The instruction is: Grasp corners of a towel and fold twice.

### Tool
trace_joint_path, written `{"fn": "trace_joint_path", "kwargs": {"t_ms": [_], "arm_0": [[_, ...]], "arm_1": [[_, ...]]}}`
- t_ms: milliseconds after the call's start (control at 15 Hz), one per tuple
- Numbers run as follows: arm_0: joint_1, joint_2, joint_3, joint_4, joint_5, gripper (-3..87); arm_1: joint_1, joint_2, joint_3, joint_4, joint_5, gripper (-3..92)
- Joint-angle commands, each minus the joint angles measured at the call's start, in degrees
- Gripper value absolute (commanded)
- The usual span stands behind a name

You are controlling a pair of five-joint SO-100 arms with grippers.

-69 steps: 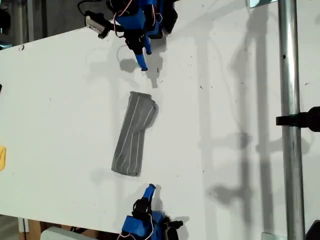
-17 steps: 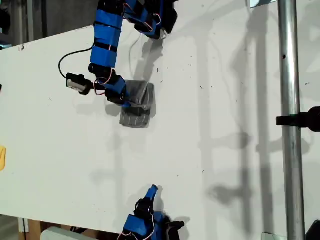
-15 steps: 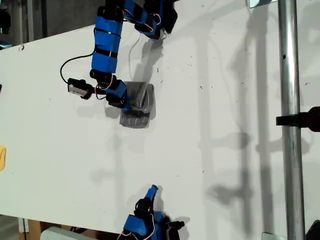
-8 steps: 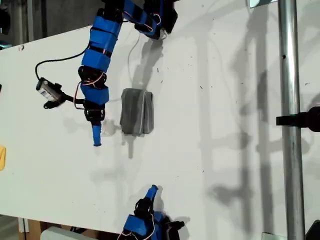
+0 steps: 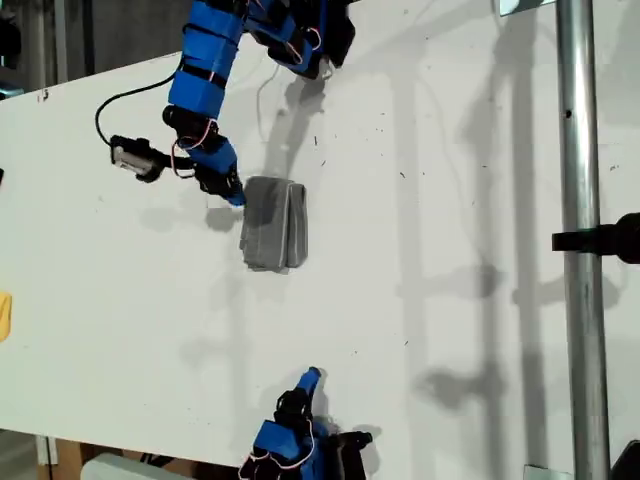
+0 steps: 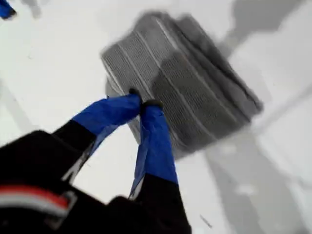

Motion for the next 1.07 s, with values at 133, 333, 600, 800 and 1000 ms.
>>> {"fn": "trace_joint_path", "kwargs": {"t_ms": [133,333,600,800,1000], "arm_0": [[-1.76,0.35,5.01,-3.96,-2.37,-2.5],[-2.11,0.18,5.10,-2.02,-8.17,3.0],[-1.93,0.18,5.10,-2.20,28.13,2.3],[-2.02,0.18,5.10,-2.11,27.69,2.0],[-2.02,0.18,5.10,-2.11,27.69,2.0]], "arm_1": [[-4.57,38.58,43.24,3.96,15.73,-0.3],[-8.53,74.18,60.64,15.91,24.52,-0.3],[-14.33,83.67,60.03,24.08,23.20,11.7],[-15.64,83.67,60.03,24.08,23.20,11.8],[-15.64,83.67,60.03,24.08,23.29,11.8]]}}
